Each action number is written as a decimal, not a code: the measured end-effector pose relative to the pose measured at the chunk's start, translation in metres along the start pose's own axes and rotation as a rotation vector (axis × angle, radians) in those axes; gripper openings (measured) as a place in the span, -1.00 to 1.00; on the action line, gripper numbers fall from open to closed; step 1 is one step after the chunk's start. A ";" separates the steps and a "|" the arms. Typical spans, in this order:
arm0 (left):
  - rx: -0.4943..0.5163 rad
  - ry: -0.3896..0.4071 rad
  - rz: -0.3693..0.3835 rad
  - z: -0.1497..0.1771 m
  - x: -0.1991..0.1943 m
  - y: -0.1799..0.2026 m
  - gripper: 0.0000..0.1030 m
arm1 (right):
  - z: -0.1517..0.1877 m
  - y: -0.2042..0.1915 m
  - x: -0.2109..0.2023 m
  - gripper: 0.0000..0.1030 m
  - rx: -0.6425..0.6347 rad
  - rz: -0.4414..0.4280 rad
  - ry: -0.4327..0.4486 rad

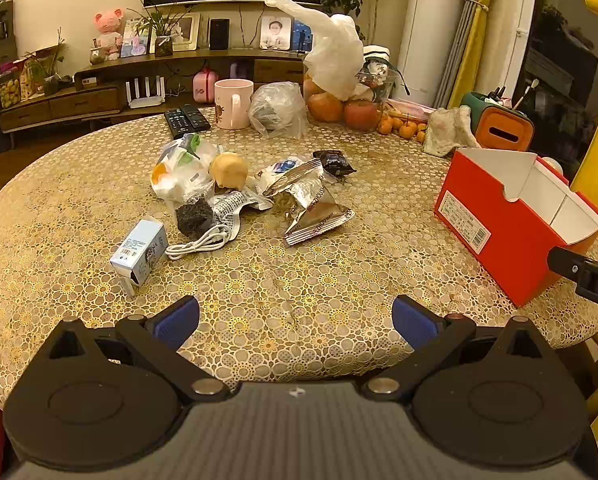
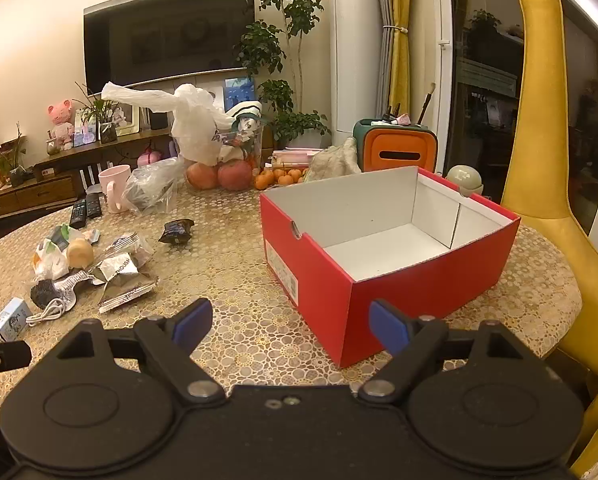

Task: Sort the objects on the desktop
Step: 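Move both tools toward the snacks on the table, then grasp the white-blue box with the left tool while the right tool grasps the silver foil bag, then carry the white-blue box and silver foil bag over the red shoebox with both tools, then open the right tool dropping the foil bag while the left tool releases the box, then move both tools back toward the remaining snacks on the table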

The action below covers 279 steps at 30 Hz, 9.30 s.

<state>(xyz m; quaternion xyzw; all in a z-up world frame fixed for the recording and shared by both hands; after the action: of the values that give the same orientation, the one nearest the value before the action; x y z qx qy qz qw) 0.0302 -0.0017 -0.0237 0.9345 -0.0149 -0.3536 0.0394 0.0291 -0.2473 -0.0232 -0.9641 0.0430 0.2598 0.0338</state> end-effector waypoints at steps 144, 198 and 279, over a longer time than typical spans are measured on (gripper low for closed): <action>0.055 -0.006 0.067 -0.034 0.038 -0.018 -0.43 | -0.046 -0.061 0.062 -0.13 -0.243 -0.354 -0.225; 0.484 -0.196 0.389 -0.124 0.189 0.312 -0.44 | -0.085 0.161 0.180 -0.14 -0.186 -0.075 -0.344; 0.165 -0.003 0.213 -0.098 0.029 0.056 0.39 | -0.080 -0.018 0.052 0.25 -0.287 -0.340 -0.279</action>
<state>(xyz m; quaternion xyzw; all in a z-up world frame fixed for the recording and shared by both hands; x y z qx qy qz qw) 0.1171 -0.0534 0.0353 0.9272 -0.1430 -0.3463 -0.0003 0.1161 -0.2400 0.0206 -0.9073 -0.1620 0.3841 -0.0545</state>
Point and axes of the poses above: each gripper's, at about its wrist camera, not at the fingertips, and x roughly the way its jaws point, y to its right, z to its underside, the point moved 4 cm from there along x, roughly the way its jaws point
